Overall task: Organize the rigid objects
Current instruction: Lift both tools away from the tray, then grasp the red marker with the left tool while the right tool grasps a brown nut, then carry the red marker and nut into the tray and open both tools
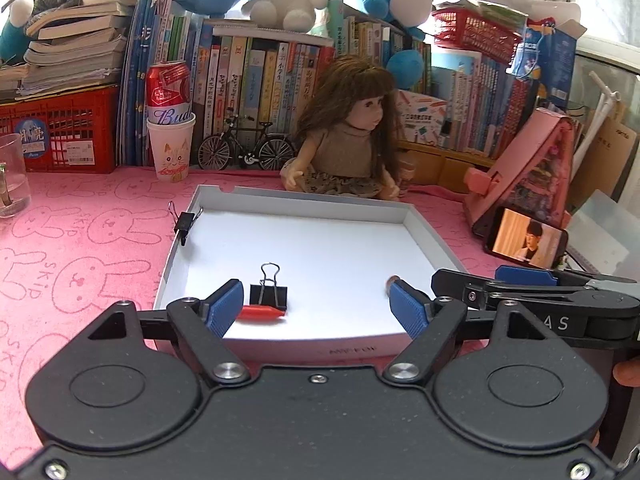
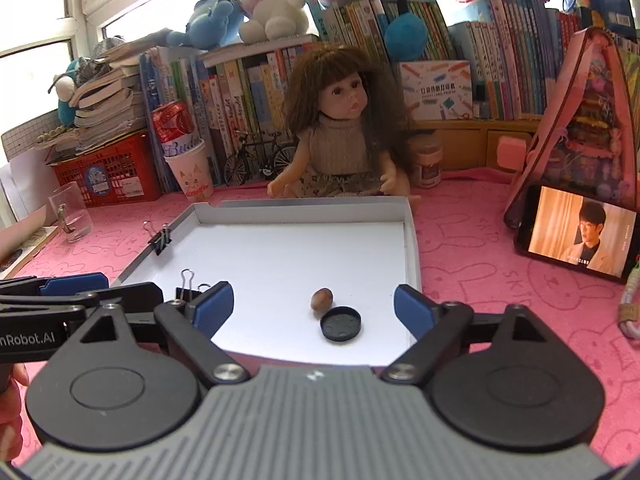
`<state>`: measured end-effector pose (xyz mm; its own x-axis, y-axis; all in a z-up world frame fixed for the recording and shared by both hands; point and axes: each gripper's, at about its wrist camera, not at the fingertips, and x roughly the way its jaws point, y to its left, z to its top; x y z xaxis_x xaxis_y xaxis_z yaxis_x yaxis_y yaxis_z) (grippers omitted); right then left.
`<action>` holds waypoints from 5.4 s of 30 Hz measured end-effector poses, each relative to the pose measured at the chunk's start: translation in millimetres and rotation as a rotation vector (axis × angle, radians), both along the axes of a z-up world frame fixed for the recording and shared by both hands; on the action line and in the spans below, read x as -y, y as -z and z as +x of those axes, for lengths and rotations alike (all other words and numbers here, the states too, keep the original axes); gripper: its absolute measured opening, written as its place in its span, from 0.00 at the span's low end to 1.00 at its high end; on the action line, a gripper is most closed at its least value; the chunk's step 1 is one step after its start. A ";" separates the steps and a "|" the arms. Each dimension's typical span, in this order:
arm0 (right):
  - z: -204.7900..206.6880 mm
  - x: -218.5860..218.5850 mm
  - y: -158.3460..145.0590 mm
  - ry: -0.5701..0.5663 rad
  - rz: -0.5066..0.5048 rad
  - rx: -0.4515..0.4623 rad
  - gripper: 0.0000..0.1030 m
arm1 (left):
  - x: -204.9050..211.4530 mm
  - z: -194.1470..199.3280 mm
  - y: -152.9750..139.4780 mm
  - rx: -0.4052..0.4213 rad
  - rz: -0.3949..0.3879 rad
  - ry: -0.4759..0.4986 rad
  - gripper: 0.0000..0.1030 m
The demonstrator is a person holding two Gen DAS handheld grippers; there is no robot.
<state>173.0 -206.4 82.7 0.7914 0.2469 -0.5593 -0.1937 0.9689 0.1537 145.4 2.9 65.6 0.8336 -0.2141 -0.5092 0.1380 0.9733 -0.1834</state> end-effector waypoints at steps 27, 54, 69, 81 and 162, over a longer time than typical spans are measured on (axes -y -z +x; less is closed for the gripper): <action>-75.3 10.3 3.6 0.006 -0.035 0.093 1.00 | -0.9 -76.1 9.0 0.052 0.035 0.044 0.83; -145.4 9.1 49.6 0.005 -0.103 0.094 0.81 | -9.3 -139.9 50.2 0.095 0.071 0.036 0.76; -154.3 -1.5 54.9 -0.008 -0.093 0.097 0.42 | 7.4 -167.0 67.7 0.004 0.105 0.152 0.20; -152.5 -6.2 60.1 -0.033 -0.070 0.088 0.21 | 16.3 -152.3 71.6 -0.020 0.131 0.116 0.09; 99.1 25.1 41.4 0.098 0.217 -0.194 0.21 | -19.9 125.7 29.5 -0.113 -0.042 -0.090 0.09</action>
